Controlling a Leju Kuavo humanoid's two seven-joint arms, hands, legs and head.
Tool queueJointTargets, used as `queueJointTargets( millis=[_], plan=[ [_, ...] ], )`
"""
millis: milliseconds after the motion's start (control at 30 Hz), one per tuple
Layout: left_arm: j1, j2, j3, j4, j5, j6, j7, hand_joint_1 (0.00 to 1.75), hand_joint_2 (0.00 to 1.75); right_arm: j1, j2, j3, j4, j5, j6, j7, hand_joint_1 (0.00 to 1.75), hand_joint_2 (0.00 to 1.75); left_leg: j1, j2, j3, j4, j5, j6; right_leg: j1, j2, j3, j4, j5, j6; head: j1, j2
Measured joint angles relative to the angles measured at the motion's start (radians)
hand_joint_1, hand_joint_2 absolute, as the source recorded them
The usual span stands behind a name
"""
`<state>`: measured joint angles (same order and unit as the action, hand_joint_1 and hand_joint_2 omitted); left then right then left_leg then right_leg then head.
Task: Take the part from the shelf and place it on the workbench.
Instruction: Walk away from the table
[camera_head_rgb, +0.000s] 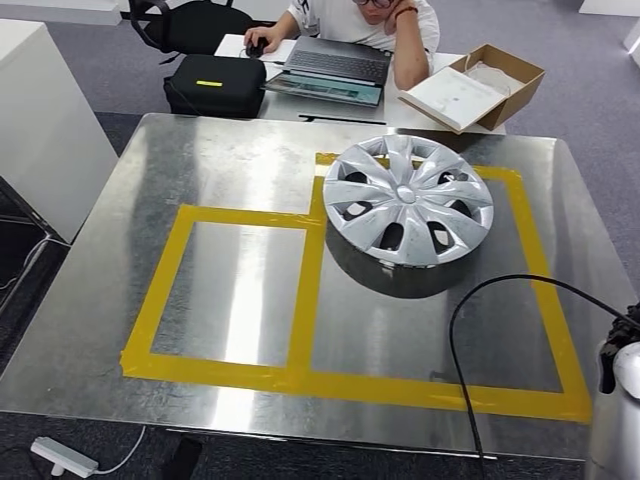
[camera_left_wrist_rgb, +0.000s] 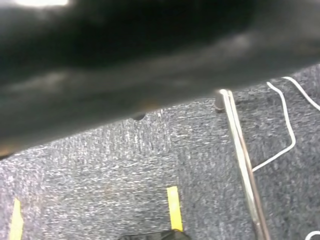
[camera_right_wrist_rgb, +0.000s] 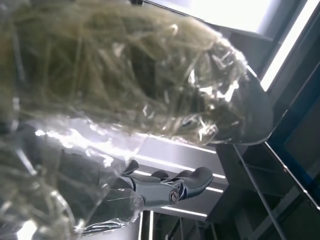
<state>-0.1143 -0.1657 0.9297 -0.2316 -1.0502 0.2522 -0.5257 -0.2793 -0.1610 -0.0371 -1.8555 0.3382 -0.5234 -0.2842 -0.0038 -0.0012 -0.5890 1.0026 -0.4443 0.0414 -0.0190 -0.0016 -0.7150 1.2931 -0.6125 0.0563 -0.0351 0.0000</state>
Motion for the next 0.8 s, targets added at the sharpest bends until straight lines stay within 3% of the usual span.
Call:
queueJointTargets(
  millis=[33,67,133,200,300,333,400,467,500,533,567,667,733,800],
  plan=[
    [0.001,0.0,0.0,0.0,0.0,0.0,0.0,0.0,0.0,0.001,0.0,0.0,0.0,0.0,0.0,0.0,0.0,0.0,-0.003,0.0,-0.003,0.0,0.003,0.0,0.0,0.0,0.008,-0.004,0.009,-0.002,0.0,0.0],
    [0.001,-0.001,0.0,0.0,0.0,0.0,0.0,0.0,0.0,0.001,0.0,-0.001,0.0,0.0,0.0,0.0,0.0,0.0,-0.005,0.0,-0.005,0.0,0.006,0.0,0.001,0.0,0.037,-0.05,0.034,-0.006,0.0,0.0],
    [0.0,-0.001,0.0,0.0,0.0,0.0,0.0,0.0,0.0,0.0,0.0,-0.001,0.0,0.0,0.0,0.0,0.0,0.0,-0.01,-0.001,-0.008,0.001,0.01,-0.004,0.004,-0.001,0.126,-0.202,0.088,-0.016,0.0,0.0],
    [-0.001,-0.001,0.0,0.0,0.0,0.0,0.0,0.0,0.0,-0.001,0.0,-0.001,0.0,0.0,0.0,0.0,0.0,0.0,-0.012,-0.001,-0.013,0.003,0.015,-0.012,0.009,-0.002,0.176,-0.29,0.107,-0.024,-0.001,0.0],
    [0.0,-0.001,0.0,0.0,0.0,0.0,0.0,0.0,0.0,0.002,0.0,-0.002,0.0,0.0,0.0,0.0,0.0,0.0,-0.011,-0.001,-0.019,0.006,0.021,-0.029,0.011,0.0,0.177,-0.301,0.118,-0.035,-0.001,0.0],
    [0.0,-0.001,0.0,0.0,0.0,0.0,0.0,0.0,0.0,0.003,0.0,-0.002,0.0,0.0,0.0,0.0,0.0,0.0,-0.01,-0.001,-0.025,0.018,0.008,-0.036,0.008,-0.001,0.175,-0.304,0.124,-0.04,-0.003,0.0],
    [0.0,0.001,0.0,0.0,0.0,0.0,0.0,0.0,0.0,0.004,0.0,-0.002,0.0,0.0,0.0,0.0,0.0,0.0,-0.005,-0.002,-0.058,0.099,-0.055,-0.051,0.004,-0.004,0.167,-0.308,0.135,-0.05,-0.006,0.0],
    [0.001,0.001,0.0,0.0,0.0,0.0,0.001,0.0,0.0,0.006,0.0,-0.002,0.0,0.0,0.0,0.0,0.0,0.0,0.002,-0.001,-0.108,0.233,-0.129,-0.062,0.004,-0.004,0.155,-0.307,0.143,-0.053,-0.008,0.0],
    [0.002,0.001,0.0,0.0,0.0,0.0,0.001,0.0,0.0,0.007,0.0,-0.002,0.0,0.0,0.0,0.0,0.0,0.0,0.005,-0.001,-0.122,0.278,-0.146,-0.065,0.004,-0.004,0.149,-0.307,0.147,-0.052,-0.008,0.0],
    [0.002,0.001,0.0,0.0,0.0,0.0,0.001,0.0,0.0,0.008,0.0,-0.002,0.0,0.0,0.0,0.0,0.0,0.0,0.007,-0.001,-0.117,0.285,-0.142,-0.067,0.004,-0.004,0.144,-0.306,0.15,-0.051,-0.008,0.0],
    [0.002,0.001,0.0,0.0,0.0,0.0,0.001,0.0,0.0,0.009,0.0,-0.002,0.0,0.0,0.0,0.0,0.0,0.0,0.01,-0.001,-0.092,0.251,-0.121,-0.068,0.004,-0.003,0.14,-0.305,0.154,-0.049,-0.008,0.0],
    [0.0,0.001,0.0,0.0,0.0,0.0,0.001,0.0,0.0,0.01,0.0,-0.002,0.0,0.0,0.0,0.0,0.0,0.0,0.011,-0.002,0.024,0.054,-0.049,-0.059,0.007,-0.003,0.133,-0.302,0.16,-0.039,-0.007,0.0],
    [-0.001,0.001,0.0,0.0,-0.001,0.0,0.001,0.0,0.0,0.009,0.0,-0.002,0.0,0.0,0.0,0.0,0.0,0.0,0.008,-0.002,0.049,-0.001,-0.043,-0.047,0.009,-0.003,0.127,-0.3,0.166,-0.029,-0.006,0.0],
    [0.0,0.001,0.0,0.0,-0.001,0.0,0.001,0.0,0.0,0.009,0.0,-0.002,0.0,0.0,0.0,0.0,0.0,0.0,0.007,-0.002,0.044,-0.006,-0.035,-0.031,0.006,-0.003,0.121,-0.3,0.171,-0.017,-0.006,0.0]
  ],
)
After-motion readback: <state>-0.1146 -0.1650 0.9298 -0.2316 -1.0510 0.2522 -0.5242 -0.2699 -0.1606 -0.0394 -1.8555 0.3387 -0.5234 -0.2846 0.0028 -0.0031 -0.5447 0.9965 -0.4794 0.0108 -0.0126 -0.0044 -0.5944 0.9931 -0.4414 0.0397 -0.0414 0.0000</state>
